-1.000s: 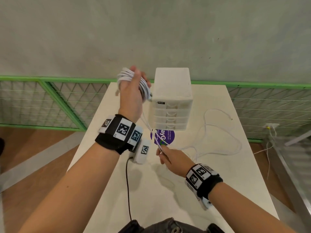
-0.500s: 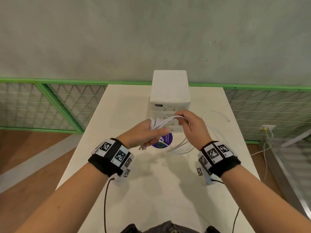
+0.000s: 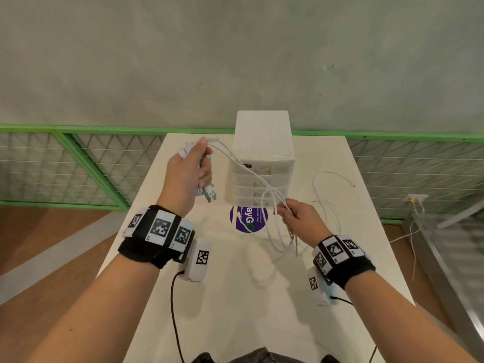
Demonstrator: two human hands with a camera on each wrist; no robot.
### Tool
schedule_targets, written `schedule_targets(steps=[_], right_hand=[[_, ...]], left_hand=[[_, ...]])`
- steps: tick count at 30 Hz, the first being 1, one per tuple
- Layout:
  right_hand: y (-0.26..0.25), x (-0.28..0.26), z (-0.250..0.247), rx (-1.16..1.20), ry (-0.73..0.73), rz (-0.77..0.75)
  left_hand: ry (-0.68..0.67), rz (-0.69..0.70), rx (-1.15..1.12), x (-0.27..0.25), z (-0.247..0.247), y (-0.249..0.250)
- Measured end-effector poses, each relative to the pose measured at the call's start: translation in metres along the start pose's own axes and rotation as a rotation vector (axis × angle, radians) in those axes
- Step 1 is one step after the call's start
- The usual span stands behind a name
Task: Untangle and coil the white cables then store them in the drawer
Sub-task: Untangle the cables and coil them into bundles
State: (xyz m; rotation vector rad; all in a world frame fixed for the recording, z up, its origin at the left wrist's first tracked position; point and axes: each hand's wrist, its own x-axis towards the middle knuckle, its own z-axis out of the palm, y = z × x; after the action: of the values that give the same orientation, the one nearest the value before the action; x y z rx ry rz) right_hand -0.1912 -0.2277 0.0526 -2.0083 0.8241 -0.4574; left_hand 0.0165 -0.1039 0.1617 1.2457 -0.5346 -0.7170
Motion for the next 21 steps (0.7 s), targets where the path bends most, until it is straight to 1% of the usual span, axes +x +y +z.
schedule_targets(steps=[2,4,6,8,10,13,17,19,21], right_hand=[[0.013,-0.004,-0.001,-0.057,-0.006,0.042],[0.023,-0.011,-0.003,-0.095,-0.013,0.067],[0.030,-0.015,-0.003,-0.118,-0.028,0.088],[0.035,-0.018,-0.002,-0.089,-0.019,0.133],[0.037,-0.019,-0.002,0.009,0.013,0.173],[0.027,-0.018,-0.006,0.201,0.050,0.149],[-0.001,-0.013,-0.011,0.459,0.024,0.135],[-0.011,-0.012,-0.010,0.526,-0.001,0.120],[-0.019,-0.010,-0.006,0.527,-0.008,0.096]], left_hand=[[0.093,0.028,-0.061,0.004,-0.007,0.006],[0.159,0.054,-0.068,0.007,-0.016,0.009],[0.198,0.072,-0.038,0.007,-0.022,0.008],[0.229,0.074,-0.027,0.008,-0.025,0.006],[0.273,0.068,-0.024,0.011,-0.030,0.004],[0.346,0.063,0.013,0.017,-0.041,-0.003],[0.450,0.063,0.026,0.021,-0.054,-0.013],[0.456,0.057,0.038,0.021,-0.058,-0.020],[0.392,0.010,0.107,0.019,-0.058,-0.029]])
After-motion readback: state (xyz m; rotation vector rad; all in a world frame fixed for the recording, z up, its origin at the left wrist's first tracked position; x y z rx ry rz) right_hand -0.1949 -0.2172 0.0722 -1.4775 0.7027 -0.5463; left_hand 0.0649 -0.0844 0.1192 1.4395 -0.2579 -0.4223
